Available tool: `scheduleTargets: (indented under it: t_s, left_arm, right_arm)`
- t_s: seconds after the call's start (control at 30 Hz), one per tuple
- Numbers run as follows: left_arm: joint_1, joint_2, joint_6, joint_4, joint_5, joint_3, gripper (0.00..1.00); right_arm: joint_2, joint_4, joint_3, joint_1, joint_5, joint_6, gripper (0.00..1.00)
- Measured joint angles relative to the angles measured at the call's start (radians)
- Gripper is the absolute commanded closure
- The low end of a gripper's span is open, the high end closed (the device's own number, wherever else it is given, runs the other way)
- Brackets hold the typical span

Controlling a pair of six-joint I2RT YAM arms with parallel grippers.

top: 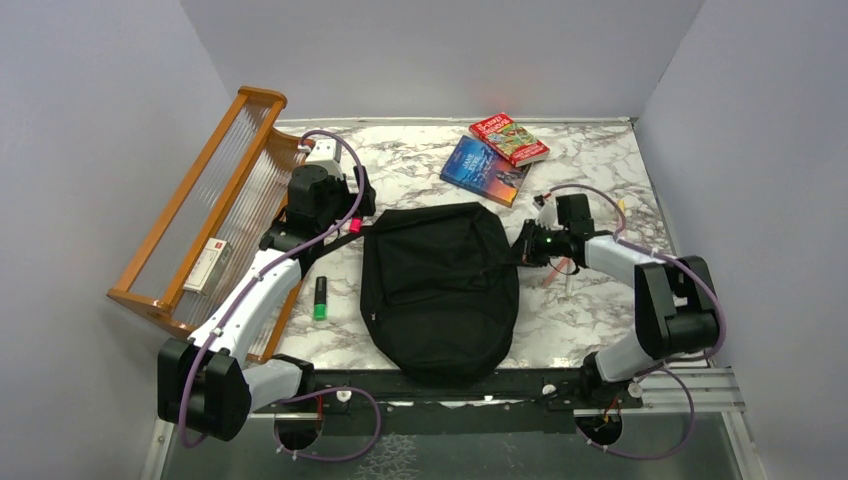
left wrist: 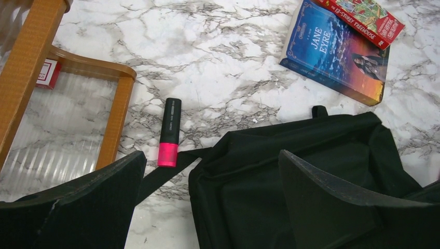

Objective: Pack the student bag
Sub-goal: Adjust the student bag at the center of the board.

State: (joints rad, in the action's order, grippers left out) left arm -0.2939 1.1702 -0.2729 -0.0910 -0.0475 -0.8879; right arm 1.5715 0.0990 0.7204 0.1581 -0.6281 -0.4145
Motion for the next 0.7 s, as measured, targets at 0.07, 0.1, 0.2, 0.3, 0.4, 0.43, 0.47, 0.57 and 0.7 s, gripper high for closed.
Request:
scheduleTargets:
  t_s: [0.07, 0.1, 0.2, 0.3, 0.4, 0.43, 0.47, 0.57, 0.7]
  left_arm:
    - [0.0, 0.0, 0.0, 0.001, 0.004, 0.0, 0.01]
    - [0.0, 0.0, 0.0, 0.001, 0.006, 0.0, 0.01]
    - [0.0, 0.003, -0.005, 0.002, 0.009, 0.0, 0.01]
    - [0.0, 0.008, -0.016, 0.016, 0.016, 0.003, 0.01]
    - [0.0, 0.012, -0.038, 0.038, 0.021, 0.019, 0.01]
    - [0.0, 0.014, -0.05, 0.048, 0.022, 0.029, 0.01]
    - [0.0, 0.017, -0.061, 0.061, 0.024, 0.04, 0.01]
    - [0.0, 0.04, -0.093, 0.092, 0.053, 0.072, 0.01]
    - [0.0, 0.093, -0.101, 0.085, 0.095, 0.061, 0.01]
  right_arm:
    - [-0.063, 0.01, 0.0, 0.0, 0.001, 0.008, 1.0]
    - [-0.097, 0.014, 0.002, 0.0, 0.0, 0.014, 1.0]
    - [-0.182, 0.035, 0.035, 0.006, -0.002, 0.035, 1.0]
    - [-0.229, 0.051, 0.092, 0.006, -0.003, 0.053, 0.99]
    - [-0.241, 0.062, 0.17, 0.007, -0.002, 0.063, 1.0]
    - [-0.238, 0.063, 0.196, 0.006, -0.002, 0.064, 0.99]
    - [-0.234, 0.062, 0.226, 0.006, -0.002, 0.063, 1.0]
    - [-0.203, 0.054, 0.292, 0.006, -0.002, 0.045, 1.0]
    - [-0.11, -0.001, 0.359, 0.006, -0.002, 0.003, 1.0]
